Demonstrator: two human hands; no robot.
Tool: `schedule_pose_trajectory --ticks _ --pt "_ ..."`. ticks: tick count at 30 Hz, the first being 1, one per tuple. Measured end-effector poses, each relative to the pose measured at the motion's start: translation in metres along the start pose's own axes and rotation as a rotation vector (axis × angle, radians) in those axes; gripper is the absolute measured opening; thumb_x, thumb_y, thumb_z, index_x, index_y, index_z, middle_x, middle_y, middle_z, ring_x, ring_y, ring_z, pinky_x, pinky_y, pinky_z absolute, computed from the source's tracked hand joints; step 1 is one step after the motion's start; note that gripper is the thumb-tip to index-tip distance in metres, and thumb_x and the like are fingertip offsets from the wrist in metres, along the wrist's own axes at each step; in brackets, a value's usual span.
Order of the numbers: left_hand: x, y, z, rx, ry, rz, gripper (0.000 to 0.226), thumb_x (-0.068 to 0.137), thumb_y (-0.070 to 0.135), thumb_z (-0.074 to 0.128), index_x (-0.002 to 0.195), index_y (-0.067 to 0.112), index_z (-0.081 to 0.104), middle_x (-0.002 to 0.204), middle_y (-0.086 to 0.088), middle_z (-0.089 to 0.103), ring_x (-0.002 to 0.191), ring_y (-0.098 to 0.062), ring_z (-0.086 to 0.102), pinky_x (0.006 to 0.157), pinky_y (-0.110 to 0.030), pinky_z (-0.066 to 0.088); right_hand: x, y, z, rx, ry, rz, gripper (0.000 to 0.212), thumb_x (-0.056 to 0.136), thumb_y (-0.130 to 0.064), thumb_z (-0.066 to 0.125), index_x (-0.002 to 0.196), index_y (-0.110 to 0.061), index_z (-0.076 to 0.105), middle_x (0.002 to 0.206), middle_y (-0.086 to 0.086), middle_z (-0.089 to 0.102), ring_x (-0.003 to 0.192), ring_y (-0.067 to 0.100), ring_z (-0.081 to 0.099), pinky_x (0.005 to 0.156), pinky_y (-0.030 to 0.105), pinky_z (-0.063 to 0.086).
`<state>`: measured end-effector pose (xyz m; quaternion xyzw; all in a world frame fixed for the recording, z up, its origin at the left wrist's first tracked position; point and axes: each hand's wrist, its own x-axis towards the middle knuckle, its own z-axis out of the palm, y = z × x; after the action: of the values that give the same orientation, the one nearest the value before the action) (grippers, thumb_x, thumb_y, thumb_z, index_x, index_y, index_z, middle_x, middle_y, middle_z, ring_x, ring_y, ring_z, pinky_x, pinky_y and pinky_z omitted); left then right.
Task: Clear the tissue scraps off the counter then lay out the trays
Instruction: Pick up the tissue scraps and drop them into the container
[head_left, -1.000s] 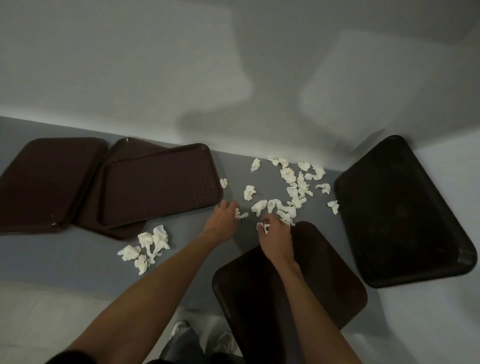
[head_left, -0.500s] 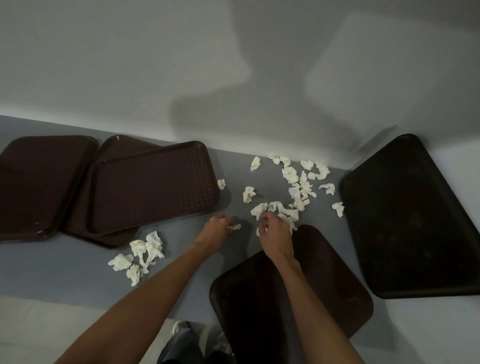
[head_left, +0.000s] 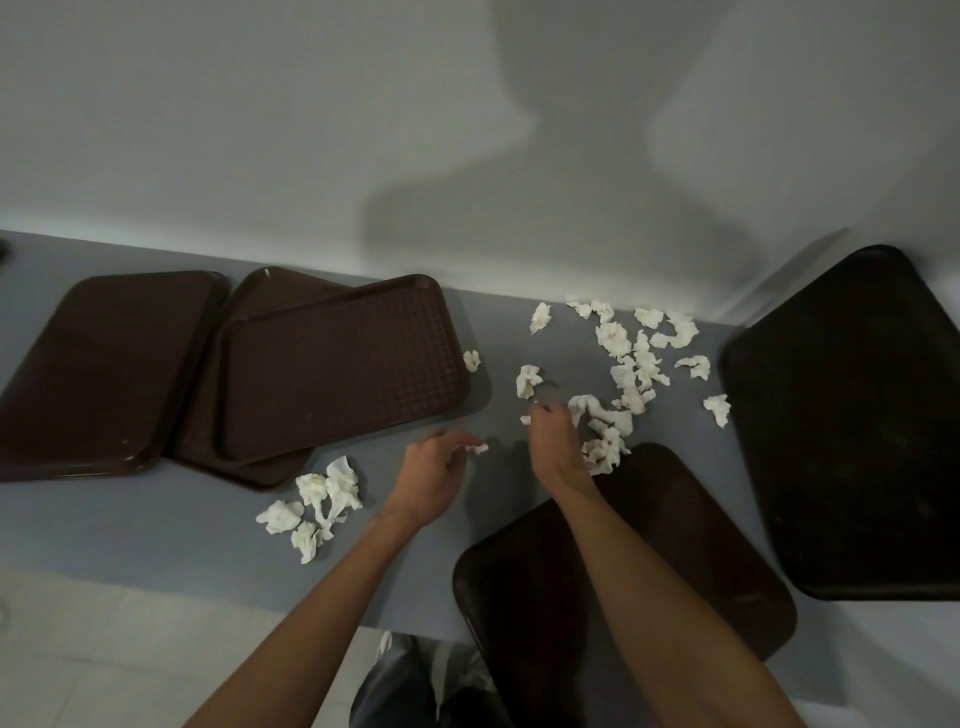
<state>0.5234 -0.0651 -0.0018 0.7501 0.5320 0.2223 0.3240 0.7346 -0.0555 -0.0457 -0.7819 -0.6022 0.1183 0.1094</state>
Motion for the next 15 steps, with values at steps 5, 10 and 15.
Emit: schedule_pose_trajectory --ticks 5,10,15 --pt "-0.010 0.002 -0.010 0.012 -0.009 -0.091 0.019 0.096 0.026 0.071 0.112 0.017 0.073 0.105 -0.005 0.070 0.100 -0.025 0.066 0.082 -0.019 0.036 -0.007 -0.009 0.002 0.024 -0.005 0.022 0.019 0.100 0.001 0.057 0.115 -0.004 0.069 0.115 0.017 0.067 0.106 0.028 0.063 0.087 0.032 0.053" --pt "-0.024 0.000 -0.016 0.037 -0.018 -0.111 0.021 0.096 0.019 0.070 0.116 0.012 0.071 0.108 -0.009 0.070 0.103 -0.030 0.065 0.083 -0.023 0.036 -0.020 -0.014 -0.019 0.099 0.065 0.042 0.015 0.100 -0.021 0.068 0.112 -0.014 0.076 0.100 0.012 0.075 0.099 0.029 0.068 0.081 0.041 0.059" --pt "-0.045 0.010 -0.027 -0.019 -0.027 -0.074 0.025 0.097 0.015 0.067 0.121 0.018 0.067 0.093 0.000 0.075 0.092 -0.025 0.072 0.080 -0.028 0.049 -0.070 -0.028 -0.046 0.405 0.122 0.085 0.022 0.101 -0.017 0.068 0.122 -0.014 0.072 0.108 0.003 0.074 0.099 0.013 0.069 0.083 0.021 0.056"
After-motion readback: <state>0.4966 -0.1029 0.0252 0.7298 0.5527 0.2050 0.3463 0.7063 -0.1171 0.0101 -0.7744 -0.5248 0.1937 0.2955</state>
